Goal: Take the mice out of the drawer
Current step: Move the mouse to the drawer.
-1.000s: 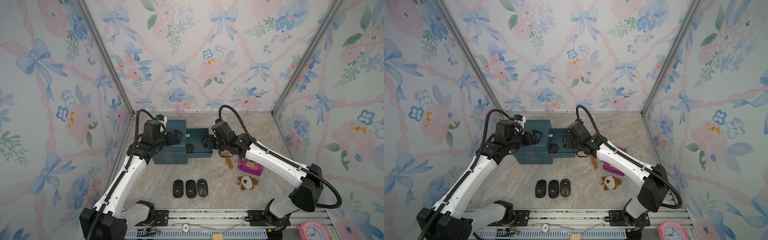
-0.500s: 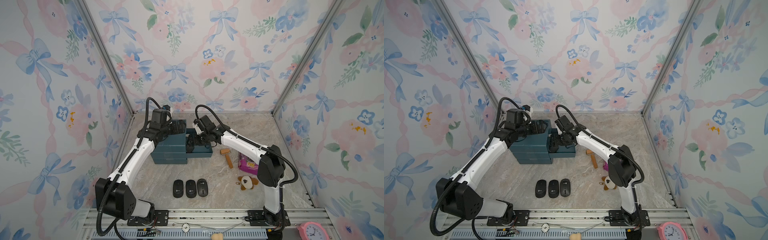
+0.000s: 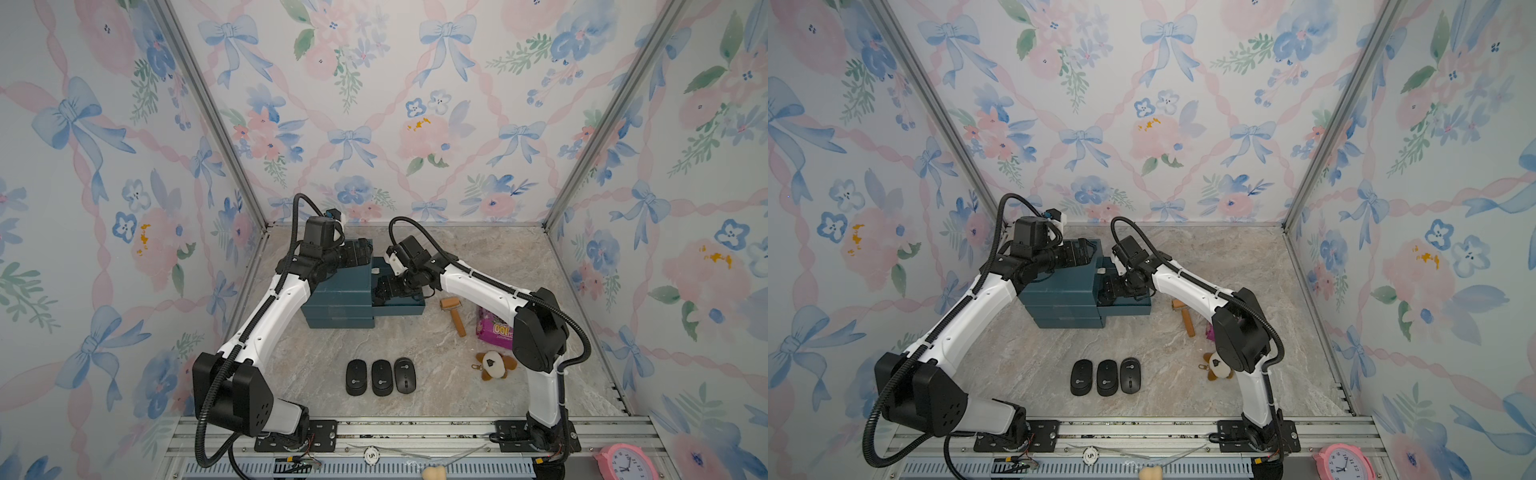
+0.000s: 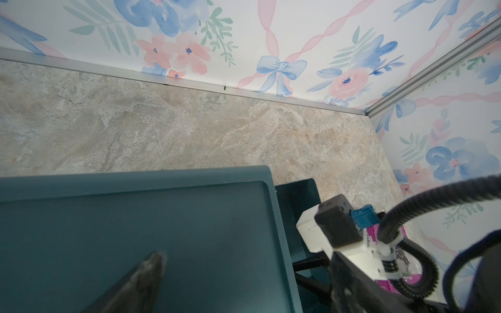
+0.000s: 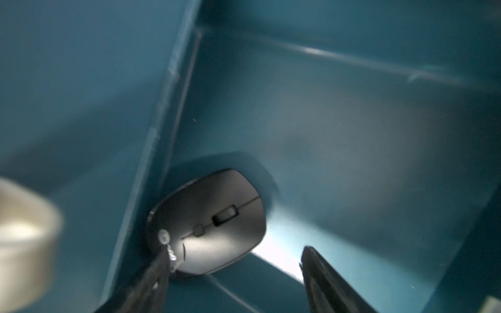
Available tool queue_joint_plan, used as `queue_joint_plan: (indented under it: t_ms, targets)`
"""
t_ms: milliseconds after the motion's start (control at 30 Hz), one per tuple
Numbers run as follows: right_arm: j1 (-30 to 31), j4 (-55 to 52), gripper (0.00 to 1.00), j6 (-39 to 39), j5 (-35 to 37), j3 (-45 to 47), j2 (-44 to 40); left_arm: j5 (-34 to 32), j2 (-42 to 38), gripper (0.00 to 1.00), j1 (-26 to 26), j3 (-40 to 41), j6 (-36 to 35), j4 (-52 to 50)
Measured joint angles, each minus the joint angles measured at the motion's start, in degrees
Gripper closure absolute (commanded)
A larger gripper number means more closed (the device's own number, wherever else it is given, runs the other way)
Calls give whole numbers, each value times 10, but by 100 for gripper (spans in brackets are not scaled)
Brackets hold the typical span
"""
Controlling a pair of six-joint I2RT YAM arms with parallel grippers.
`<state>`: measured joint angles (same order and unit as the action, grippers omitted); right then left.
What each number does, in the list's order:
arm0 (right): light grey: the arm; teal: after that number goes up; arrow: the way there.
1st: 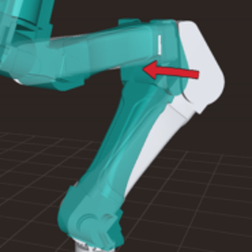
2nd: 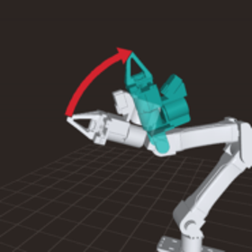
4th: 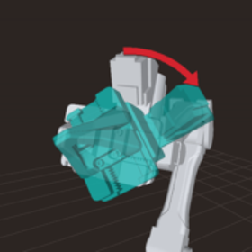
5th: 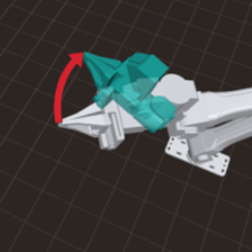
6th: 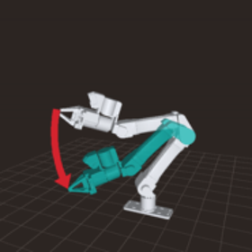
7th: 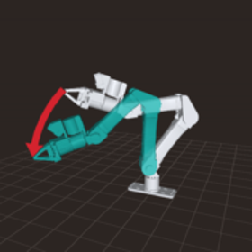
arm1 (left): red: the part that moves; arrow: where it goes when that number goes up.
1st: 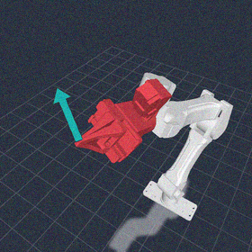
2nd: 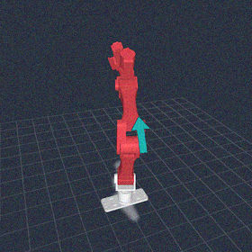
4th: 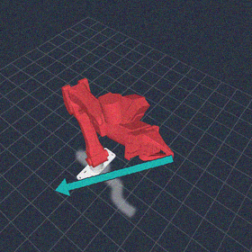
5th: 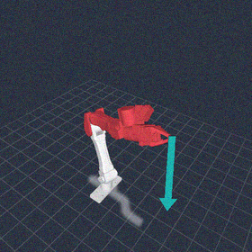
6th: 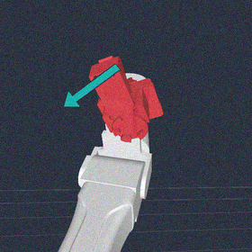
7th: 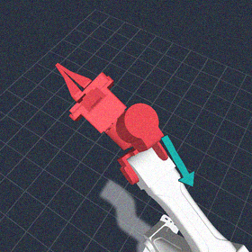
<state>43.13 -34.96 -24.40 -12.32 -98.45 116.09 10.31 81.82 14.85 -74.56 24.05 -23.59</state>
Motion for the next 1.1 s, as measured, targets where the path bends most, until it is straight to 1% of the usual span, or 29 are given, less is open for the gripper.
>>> queue_joint_plan:
  t_ms: [100,233,333,433,633,733,867,967,1100]
  targets:
    - [-3,18,22,7,-6,24,0,0,0,2,0,0,0,0]
    - [-4,38,23,11,-12,28,1,0,0,2,-3,0,0,0]
    - [-3,40,29,17,-3,28,2,0,0,2,-3,0,0,0]
    - [-3,37,33,22,23,19,5,0,0,2,-3,0,0,0]
    - [-5,35,34,30,98,17,5,-1,0,2,-3,0,0,0]
    - [-7,35,33,32,118,17,5,-3,0,2,-3,0,0,-1]
    - [-14,35,34,34,126,13,5,-5,0,2,-3,0,0,-1]
    - [-17,25,32,10,122,-4,4,-5,0,2,-3,0,0,-1]
    - [-17,23,31,-66,106,-17,-3,-5,0,2,-5,0,0,0]
